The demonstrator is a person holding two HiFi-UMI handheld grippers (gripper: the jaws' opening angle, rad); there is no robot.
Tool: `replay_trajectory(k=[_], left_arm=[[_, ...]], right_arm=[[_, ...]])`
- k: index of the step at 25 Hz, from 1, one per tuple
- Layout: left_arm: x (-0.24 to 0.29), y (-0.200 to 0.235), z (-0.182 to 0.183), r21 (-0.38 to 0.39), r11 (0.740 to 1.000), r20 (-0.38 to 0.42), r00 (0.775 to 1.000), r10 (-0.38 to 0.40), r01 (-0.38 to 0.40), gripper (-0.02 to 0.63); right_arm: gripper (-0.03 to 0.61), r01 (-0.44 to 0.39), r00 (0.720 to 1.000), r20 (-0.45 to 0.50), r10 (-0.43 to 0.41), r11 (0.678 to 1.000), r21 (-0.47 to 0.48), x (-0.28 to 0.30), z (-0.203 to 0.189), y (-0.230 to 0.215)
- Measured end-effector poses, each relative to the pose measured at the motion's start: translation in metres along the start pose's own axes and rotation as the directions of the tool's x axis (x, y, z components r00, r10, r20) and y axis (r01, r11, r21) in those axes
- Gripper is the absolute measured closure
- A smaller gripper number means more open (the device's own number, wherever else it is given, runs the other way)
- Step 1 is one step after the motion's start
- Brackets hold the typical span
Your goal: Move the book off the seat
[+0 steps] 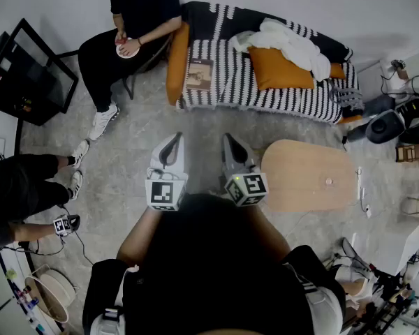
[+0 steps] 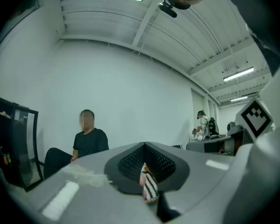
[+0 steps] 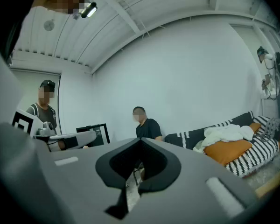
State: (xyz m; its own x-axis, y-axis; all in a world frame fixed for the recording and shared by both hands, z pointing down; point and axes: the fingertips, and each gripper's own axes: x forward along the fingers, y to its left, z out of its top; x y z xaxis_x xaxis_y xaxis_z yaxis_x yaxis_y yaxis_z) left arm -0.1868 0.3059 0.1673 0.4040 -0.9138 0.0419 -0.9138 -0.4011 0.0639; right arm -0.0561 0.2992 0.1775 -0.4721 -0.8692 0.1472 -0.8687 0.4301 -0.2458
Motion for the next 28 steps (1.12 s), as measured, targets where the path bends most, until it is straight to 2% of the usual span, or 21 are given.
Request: replay_trajectory(k=[3, 11, 16, 21, 28], left_arm=[[0.002, 0.015, 0.002, -0.001, 1.0, 0.007, 1.0, -0.002, 0.002, 0.607], [-0.004, 0.04, -0.002, -0.063, 0.998, -0.019, 0.999, -0.026, 0.025, 0.607], [-0.008, 0.042, -0.006, -0.033, 0.997, -0.01, 0.998, -0.067, 0.067, 0.607], [-0.004, 0.038, -0.01, -0.083, 0.995, -0.04, 0.997, -0.064, 0.06, 0.607], [0.026, 0.038, -0.011, -0.084, 0.996, -0.053, 0.998, -0.044, 0.039, 0.607]], right_arm=[[0.571, 0.009, 1.0, 0.008, -0.009, 1.0, -0.001, 0.011, 0.002, 0.006], [0.571, 0.054, 0.999, 0.003, -0.054, 0.999, 0.005, 0.029, -0.006, 0.022], [0.571, 0.091, 0.996, -0.001, -0.091, 0.996, 0.004, 0.029, -0.008, 0.027], [0.571, 0.11, 0.994, -0.012, -0.11, 0.994, 0.0, 0.028, -0.008, 0.019], [0.571, 0.106, 0.994, -0.017, -0.106, 0.994, 0.029, 0.045, -0.003, -0.005]])
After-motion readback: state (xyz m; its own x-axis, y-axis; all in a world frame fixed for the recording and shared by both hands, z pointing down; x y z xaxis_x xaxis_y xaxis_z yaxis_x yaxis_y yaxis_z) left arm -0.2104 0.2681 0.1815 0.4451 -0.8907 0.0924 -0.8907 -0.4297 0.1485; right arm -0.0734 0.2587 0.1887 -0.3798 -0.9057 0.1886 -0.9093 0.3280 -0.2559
